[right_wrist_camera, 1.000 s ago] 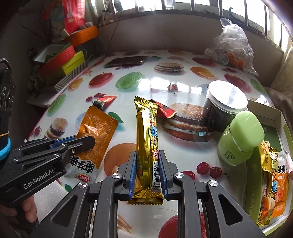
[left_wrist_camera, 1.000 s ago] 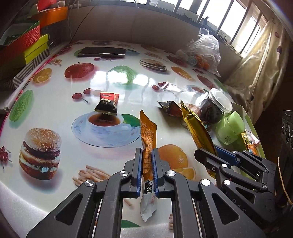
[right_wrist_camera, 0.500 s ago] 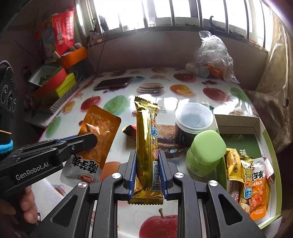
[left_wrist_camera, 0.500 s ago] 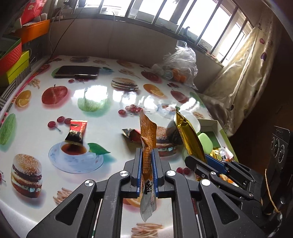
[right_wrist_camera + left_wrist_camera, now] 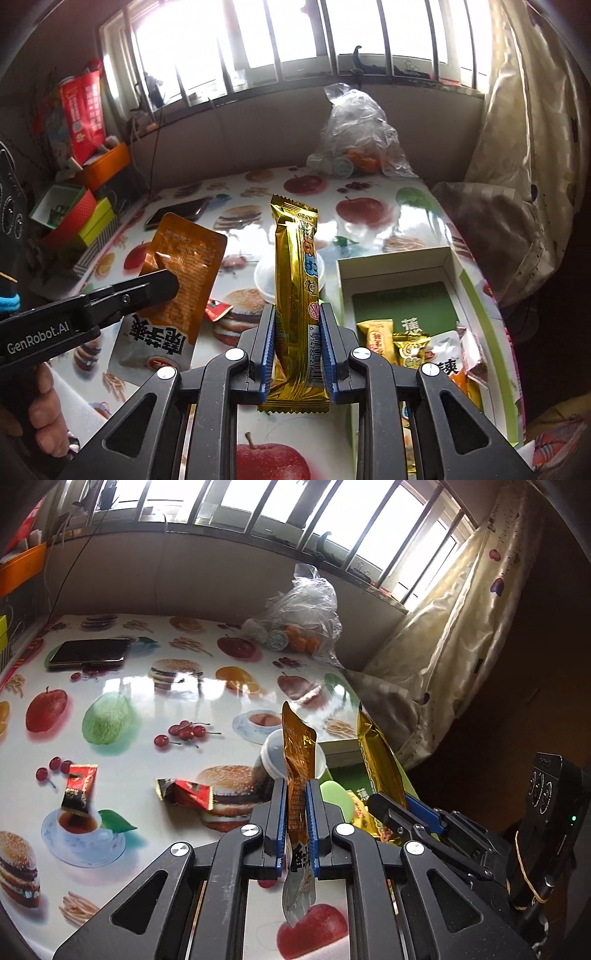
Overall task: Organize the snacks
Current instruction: 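Lift both held snacks and carry them over the green box, then open the left gripper to drop the orange packet while the right holds the gold bar, then open the right gripper to drop the gold bar into the box, then move both open grippers from the box to the red candy packets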
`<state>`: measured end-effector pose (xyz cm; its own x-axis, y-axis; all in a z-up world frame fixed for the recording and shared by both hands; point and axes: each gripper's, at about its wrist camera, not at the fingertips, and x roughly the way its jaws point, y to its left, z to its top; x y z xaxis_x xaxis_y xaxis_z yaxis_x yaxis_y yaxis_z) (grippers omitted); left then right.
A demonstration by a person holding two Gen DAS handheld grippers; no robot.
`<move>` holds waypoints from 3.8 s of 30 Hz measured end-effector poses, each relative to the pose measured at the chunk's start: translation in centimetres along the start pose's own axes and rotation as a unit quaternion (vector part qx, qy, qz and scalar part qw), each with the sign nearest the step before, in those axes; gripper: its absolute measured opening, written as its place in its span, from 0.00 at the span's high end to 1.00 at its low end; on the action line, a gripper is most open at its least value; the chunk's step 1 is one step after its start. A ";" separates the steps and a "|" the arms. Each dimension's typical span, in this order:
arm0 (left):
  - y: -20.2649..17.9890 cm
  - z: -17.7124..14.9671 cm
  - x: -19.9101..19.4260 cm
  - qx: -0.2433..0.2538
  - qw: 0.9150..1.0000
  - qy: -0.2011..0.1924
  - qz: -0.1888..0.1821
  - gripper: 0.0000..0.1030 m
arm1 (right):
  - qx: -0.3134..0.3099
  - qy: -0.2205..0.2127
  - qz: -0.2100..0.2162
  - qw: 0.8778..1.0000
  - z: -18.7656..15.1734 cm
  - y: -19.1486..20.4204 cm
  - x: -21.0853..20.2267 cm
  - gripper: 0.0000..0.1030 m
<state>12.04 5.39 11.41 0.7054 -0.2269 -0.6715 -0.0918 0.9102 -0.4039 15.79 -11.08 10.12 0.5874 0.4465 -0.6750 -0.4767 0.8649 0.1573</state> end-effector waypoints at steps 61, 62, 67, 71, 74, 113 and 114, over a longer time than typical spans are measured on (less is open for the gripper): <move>-9.5 -1.4 12.7 0.052 0.992 0.116 -0.018 0.89 | 0.027 0.071 -0.086 0.993 -3.0 -11.6 3.9 0.75; -9.5 -1.5 12.5 0.053 0.992 0.115 -0.019 0.89 | 0.028 0.070 -0.086 0.993 -3.0 -11.5 3.7 0.73; -9.6 -1.8 11.1 0.066 0.992 0.103 -0.008 0.81 | 0.030 0.060 -0.088 0.994 -2.9 -11.0 2.9 0.69; -9.6 -2.1 9.8 0.076 0.993 0.095 -0.005 0.81 | 0.031 0.051 -0.088 0.994 -2.9 -10.4 1.9 0.66; -9.7 -2.3 8.8 0.079 0.993 0.088 -0.003 0.81 | 0.032 0.045 -0.090 0.994 -2.9 -9.9 1.2 0.65; -0.5 -5.1 -2.6 0.045 0.996 0.001 0.081 0.79 | -0.028 0.006 -0.021 0.999 -3.8 2.1 -2.3 0.57; -0.1 -5.2 -2.8 0.041 0.996 0.000 0.081 0.79 | -0.031 0.006 -0.020 0.999 -3.8 2.4 -2.2 0.56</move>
<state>6.46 4.12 10.10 0.6853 -0.0750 -0.7244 -0.1467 0.9601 -0.2382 10.87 -10.84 9.29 0.5983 0.4092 -0.6889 -0.4937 0.8654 0.0853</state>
